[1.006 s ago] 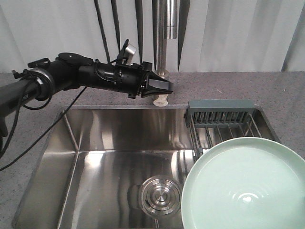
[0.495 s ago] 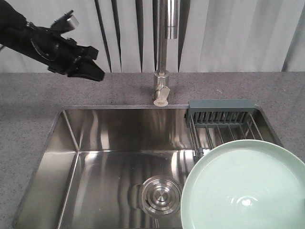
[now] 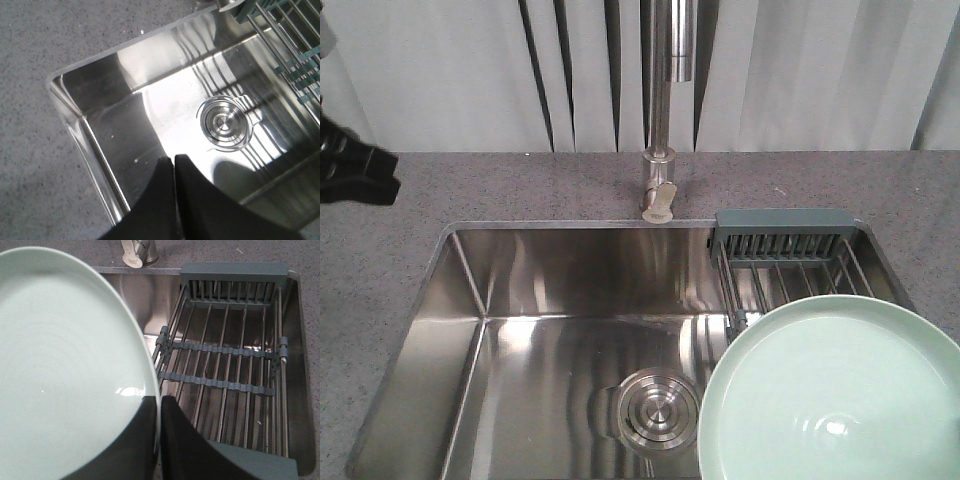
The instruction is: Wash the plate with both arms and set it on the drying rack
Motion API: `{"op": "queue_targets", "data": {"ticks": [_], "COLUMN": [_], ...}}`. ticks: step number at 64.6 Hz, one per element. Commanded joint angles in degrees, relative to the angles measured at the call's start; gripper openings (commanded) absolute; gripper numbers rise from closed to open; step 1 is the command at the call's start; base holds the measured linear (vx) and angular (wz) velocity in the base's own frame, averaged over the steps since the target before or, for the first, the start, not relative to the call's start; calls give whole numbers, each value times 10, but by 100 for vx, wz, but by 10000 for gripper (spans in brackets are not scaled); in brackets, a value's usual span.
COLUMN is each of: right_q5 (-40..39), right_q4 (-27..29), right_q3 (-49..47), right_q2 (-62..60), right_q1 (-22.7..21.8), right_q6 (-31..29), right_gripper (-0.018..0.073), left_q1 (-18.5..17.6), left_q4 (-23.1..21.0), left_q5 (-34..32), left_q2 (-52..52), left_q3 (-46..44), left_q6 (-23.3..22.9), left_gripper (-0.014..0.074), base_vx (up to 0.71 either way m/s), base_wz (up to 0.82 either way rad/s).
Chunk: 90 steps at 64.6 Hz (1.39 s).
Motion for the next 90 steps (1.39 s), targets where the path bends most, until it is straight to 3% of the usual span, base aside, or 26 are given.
{"op": "queue_targets", "data": {"ticks": [1, 13, 26, 45, 71, 90], "right_q5": [-40, -40, -41, -40, -32, -3], "right_q4": [9, 10, 11, 18, 17, 16], "right_q3": [-14, -14, -14, -14, -29, -170], "right_q2": [5, 5, 5, 5, 25, 213], "right_q1": [-2, -2, -2, -2, -2, -2], "right_q6": [1, 1, 1, 1, 0, -47], "right_gripper": [-1, -1, -1, -1, -1, -1], "left_q1": [0, 0, 0, 0, 0, 0], "left_q4": [-13, -19, -70, -111, -124, -123], "left_q5": [-76, -186, -271, -315, -377, -373], "left_q2": [-99, -254, -387, -506, -591, -591], "left_q3": [80, 267, 412, 546, 575, 575], "left_q6": [0, -11, -13, -9, -9, -9], "left_gripper": [-6, -6, -6, -6, -6, -6], "base_vx": [0, 0, 0, 0, 0, 0], "base_wz": [0, 0, 0, 0, 0, 0]}}
